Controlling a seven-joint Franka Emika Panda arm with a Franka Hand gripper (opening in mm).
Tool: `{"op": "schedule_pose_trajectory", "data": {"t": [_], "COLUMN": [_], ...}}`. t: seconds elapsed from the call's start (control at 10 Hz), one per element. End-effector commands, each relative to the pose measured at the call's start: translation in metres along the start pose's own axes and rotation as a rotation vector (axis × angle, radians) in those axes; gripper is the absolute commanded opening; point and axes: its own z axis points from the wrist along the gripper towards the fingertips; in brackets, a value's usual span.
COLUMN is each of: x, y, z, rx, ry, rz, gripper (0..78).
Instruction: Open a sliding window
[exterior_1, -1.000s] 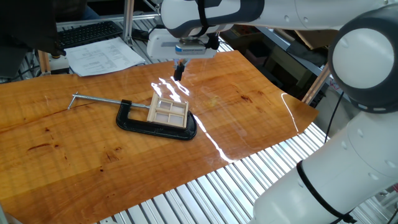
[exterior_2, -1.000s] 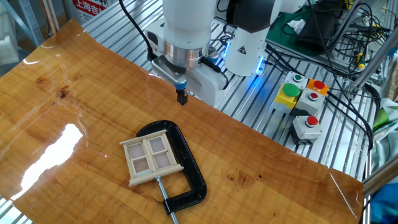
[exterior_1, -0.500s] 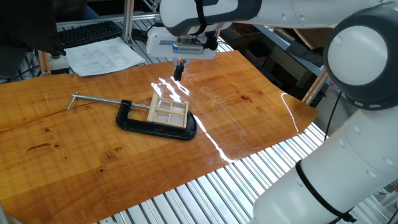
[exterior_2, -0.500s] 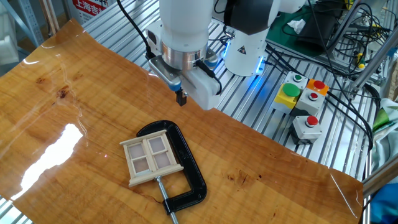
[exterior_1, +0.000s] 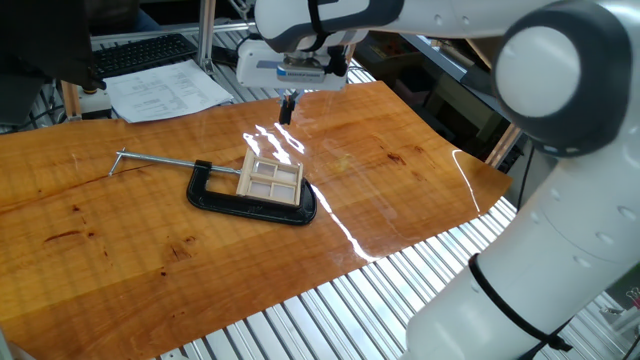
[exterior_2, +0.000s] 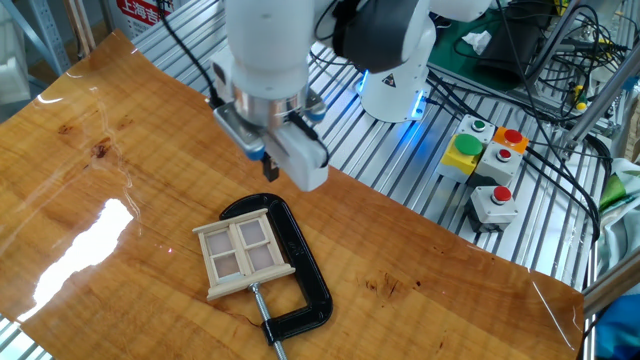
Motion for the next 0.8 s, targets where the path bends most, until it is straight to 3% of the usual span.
{"op": "schedule_pose_trajectory", "data": {"t": [0.1, 0.8], "x": [-0.009, -0.013], "y": [-0.003, -0.008], "z": [0.008, 0.037], "rx": [0.001, 0.005], "ry": [-0.007, -0.024], "rz": [0.004, 0.015], "gripper": [0.0, 0.0]}}
